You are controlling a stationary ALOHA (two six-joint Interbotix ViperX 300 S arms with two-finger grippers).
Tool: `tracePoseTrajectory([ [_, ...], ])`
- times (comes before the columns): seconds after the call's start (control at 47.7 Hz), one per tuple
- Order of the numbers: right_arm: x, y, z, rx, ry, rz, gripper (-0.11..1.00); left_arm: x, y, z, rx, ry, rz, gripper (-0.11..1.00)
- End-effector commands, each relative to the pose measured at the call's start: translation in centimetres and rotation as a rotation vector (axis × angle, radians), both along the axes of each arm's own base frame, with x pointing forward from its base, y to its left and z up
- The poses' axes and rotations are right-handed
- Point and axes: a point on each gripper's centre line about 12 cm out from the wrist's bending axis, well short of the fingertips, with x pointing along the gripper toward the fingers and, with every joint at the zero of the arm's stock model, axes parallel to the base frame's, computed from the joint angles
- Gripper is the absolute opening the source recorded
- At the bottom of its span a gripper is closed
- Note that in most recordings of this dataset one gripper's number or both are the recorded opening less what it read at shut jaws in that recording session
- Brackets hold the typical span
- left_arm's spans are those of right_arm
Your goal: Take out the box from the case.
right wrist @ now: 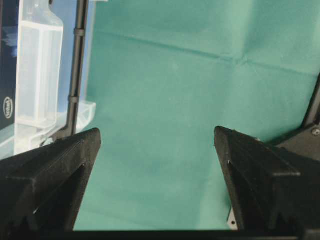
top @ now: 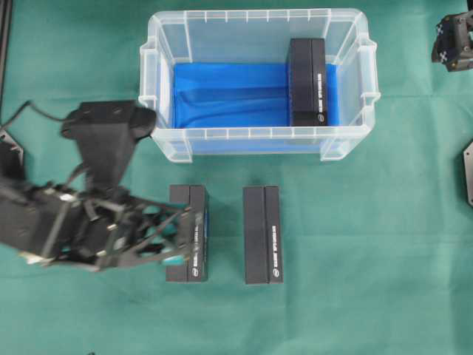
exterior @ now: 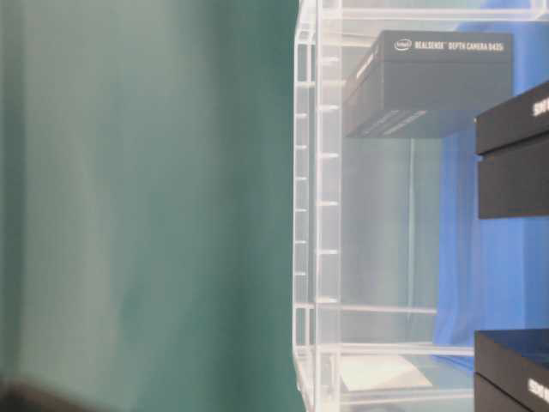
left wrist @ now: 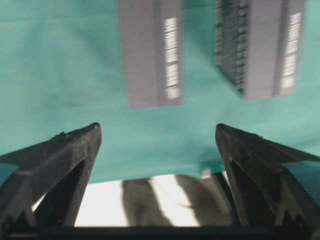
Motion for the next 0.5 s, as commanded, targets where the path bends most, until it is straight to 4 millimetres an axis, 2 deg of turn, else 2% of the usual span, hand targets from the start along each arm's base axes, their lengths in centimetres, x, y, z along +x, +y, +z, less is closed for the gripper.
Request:
tracePoseTrajectory([
  [0.0, 0.1, 0.0, 0.5, -0.005, -0.018, 0.001, 0.91, -1.9, -0.3, 1.4, -0.011, -0.017, -0.014, 0.98],
  [0.272, -0.1, 0.2, 0.4, 0.008, -0.003, -0.001, 0.91, -6.9, -0.5, 0.8, -0.028, -0.001, 0.01, 0.98],
  [0.482, -0.2, 0.2, 0.4, 0.011, 0.003, -0.002, 0.91, -8.0, -0.1, 0.7, -0.037, -0.015, 0.014, 0.98],
])
